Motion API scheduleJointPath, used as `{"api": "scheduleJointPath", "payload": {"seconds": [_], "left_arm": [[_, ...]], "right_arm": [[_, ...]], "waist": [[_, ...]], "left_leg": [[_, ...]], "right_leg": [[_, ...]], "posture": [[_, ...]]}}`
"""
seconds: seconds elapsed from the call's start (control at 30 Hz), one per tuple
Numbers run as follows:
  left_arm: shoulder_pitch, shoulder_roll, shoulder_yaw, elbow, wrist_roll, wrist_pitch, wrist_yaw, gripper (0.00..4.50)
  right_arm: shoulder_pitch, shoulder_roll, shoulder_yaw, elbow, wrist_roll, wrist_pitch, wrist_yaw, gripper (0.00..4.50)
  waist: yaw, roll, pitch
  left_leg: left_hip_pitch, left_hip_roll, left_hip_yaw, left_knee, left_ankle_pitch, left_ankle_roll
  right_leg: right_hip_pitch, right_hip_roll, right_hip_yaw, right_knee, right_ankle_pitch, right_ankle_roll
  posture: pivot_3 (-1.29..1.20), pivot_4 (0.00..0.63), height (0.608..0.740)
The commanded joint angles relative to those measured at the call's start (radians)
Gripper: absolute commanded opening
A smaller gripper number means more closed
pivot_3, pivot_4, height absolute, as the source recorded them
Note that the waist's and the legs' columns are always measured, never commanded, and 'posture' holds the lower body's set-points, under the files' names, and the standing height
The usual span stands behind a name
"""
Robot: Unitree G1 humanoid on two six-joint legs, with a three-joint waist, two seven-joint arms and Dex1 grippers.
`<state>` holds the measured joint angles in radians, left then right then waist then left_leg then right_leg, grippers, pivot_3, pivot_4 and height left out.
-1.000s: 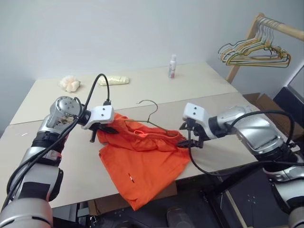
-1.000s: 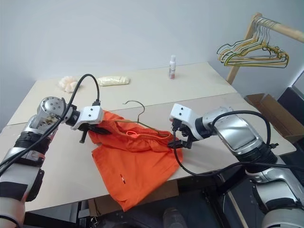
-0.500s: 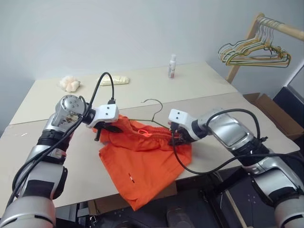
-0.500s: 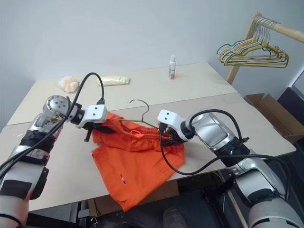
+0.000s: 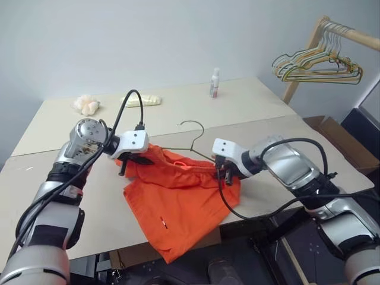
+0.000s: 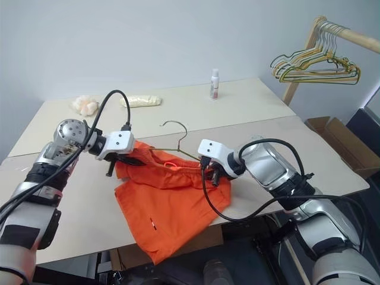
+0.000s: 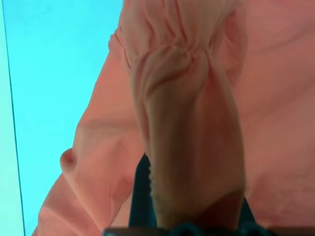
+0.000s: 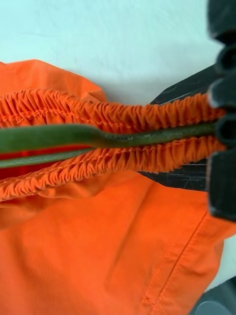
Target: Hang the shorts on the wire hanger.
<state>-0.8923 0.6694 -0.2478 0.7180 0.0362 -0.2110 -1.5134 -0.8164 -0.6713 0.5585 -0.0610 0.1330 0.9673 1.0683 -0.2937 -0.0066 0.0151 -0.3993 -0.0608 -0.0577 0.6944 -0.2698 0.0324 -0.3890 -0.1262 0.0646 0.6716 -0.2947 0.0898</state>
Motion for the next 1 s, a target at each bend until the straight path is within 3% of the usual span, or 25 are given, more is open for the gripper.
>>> {"api": "scheduleJointPath", "payload": {"seconds": [0.03, 0.17, 0.37, 0.53, 0.7, 0.83, 1.0], "left_arm": [[-0.04, -0.012, 0.077, -0.024, -0.126, 0.038, -0.074, 1.14], [-0.068, 0.012, 0.103, 0.026, -0.11, 0.003, -0.031, 2.43], [-0.155, -0.036, 0.27, 0.07, -0.237, 0.096, 0.151, 4.47], [-0.105, -0.149, 0.393, -0.184, -0.444, 0.359, 0.277, 4.47], [0.0, -0.25, 0.414, -0.5, -0.607, 0.587, 0.416, 4.47], [0.033, -0.328, 0.41, -0.641, -0.7, 0.693, 0.515, 4.47], [0.048, -0.357, 0.392, -0.699, -0.729, 0.721, 0.543, 4.47]], "right_arm": [[0.029, -0.019, -0.097, -0.093, 0.057, 0.052, -0.003, 0.0], [0.114, -0.069, -0.19, -0.193, 0.118, 0.131, -0.023, 0.0], [0.306, -0.125, -0.451, -0.377, 0.242, 0.347, -0.102, 0.0], [0.387, -0.094, -0.706, -0.474, 0.286, 0.616, -0.208, 0.0], [0.426, -0.073, -0.93, -0.404, 0.349, 0.647, -0.408, 0.0], [0.382, -0.033, -1.091, -0.283, 0.428, 0.647, -0.661, 0.0], [0.251, -0.026, -1.224, -0.092, 0.582, 0.647, -1.011, 0.0]], "waist": [[0.0, 0.0, 0.0], [-0.001, 0.0, 0.0], [0.001, -0.001, 0.0], [0.0, -0.001, -0.001], [-0.026, -0.001, -0.002], [-0.056, 0.001, -0.004], [-0.109, 0.008, -0.008]], "left_leg": [[0.0, 0.0, 0.0, 0.0, 0.0, 0.0], [0.0, 0.0, 0.0, 0.0, 0.0, 0.0], [-0.001, 0.0, -0.001, 0.0, 0.0, 0.0], [-0.001, 0.0, -0.001, 0.001, 0.0, 0.0], [-0.001, 0.001, -0.001, 0.0, 0.0, 0.0], [0.0, 0.001, 0.0, 0.0, 0.0, 0.0], [0.003, 0.002, 0.003, -0.002, 0.0, 0.001]], "right_leg": [[0.0, 0.0, -0.001, 0.0, 0.0, 0.0], [0.0, -0.001, -0.001, 0.0, 0.0, 0.0], [0.0, -0.001, -0.002, -0.002, 0.0, 0.0], [0.002, -0.002, -0.001, -0.006, 0.0, 0.0], [0.002, -0.002, 0.002, -0.005, 0.0, 0.0], [0.004, -0.002, 0.004, -0.006, 0.0, 0.0], [0.008, -0.001, 0.005, -0.006, 0.0, 0.0]], "posture": [[-0.27, 0.0, 0.74], [-0.28, 0.0, 0.74], [-0.32, 0.0, 0.74], [-0.35, 0.0, 0.74], [-0.4, 0.0, 0.74], [-0.43, 0.0, 0.74], [-0.44, 0.0, 0.74]]}}
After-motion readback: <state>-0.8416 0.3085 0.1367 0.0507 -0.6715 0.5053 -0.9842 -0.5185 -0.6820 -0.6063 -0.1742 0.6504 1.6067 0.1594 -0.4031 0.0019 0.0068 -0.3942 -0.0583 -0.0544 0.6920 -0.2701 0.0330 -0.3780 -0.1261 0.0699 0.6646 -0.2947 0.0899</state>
